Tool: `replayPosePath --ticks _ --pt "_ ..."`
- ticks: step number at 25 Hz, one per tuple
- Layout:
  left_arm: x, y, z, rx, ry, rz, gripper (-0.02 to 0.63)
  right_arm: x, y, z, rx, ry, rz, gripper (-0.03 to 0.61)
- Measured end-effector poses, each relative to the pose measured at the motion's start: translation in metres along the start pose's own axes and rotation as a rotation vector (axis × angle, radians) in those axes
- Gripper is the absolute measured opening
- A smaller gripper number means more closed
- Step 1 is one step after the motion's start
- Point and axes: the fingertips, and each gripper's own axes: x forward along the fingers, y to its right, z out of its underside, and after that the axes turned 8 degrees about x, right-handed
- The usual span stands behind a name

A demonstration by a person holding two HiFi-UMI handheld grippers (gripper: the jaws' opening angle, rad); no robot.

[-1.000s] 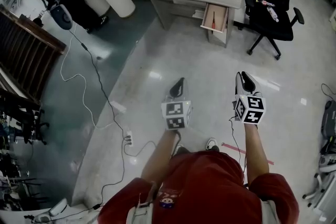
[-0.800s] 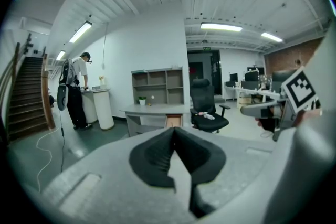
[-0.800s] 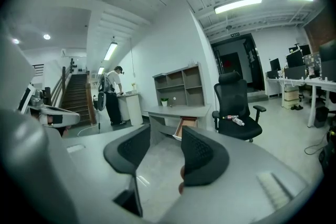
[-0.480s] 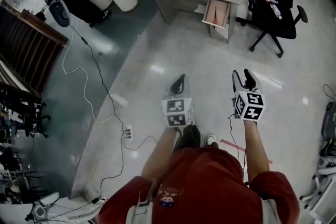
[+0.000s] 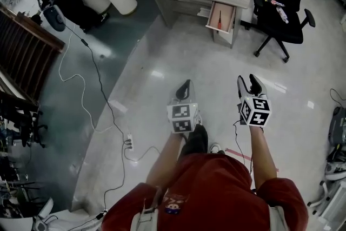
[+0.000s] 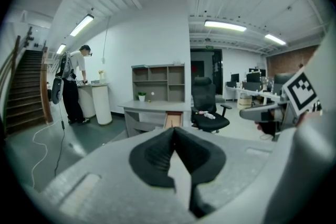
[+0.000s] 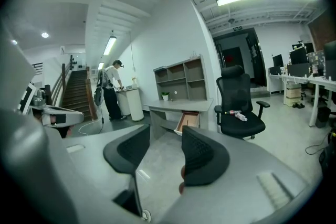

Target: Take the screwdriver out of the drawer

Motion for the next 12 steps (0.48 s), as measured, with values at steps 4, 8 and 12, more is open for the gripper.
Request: replayPosePath --ticks 4,8,12 --pt "0.029 -0.021 -0.006 -0.016 0.009 0.014 0.002 0.032 -0.002 -0.009 -0.012 -0.003 0.015 0.189" --pt "0.065 -0.048 -0.014 -0.021 0.014 0.035 0.002 0.071 -0.006 -0.023 -0.01 0.002 0.035 0.189" --pt "0.101 -0.085 -0.027 -0.019 0.023 0.049 0.002 0.119 -0.019 -0.041 -0.019 0.0 0.048 0.188"
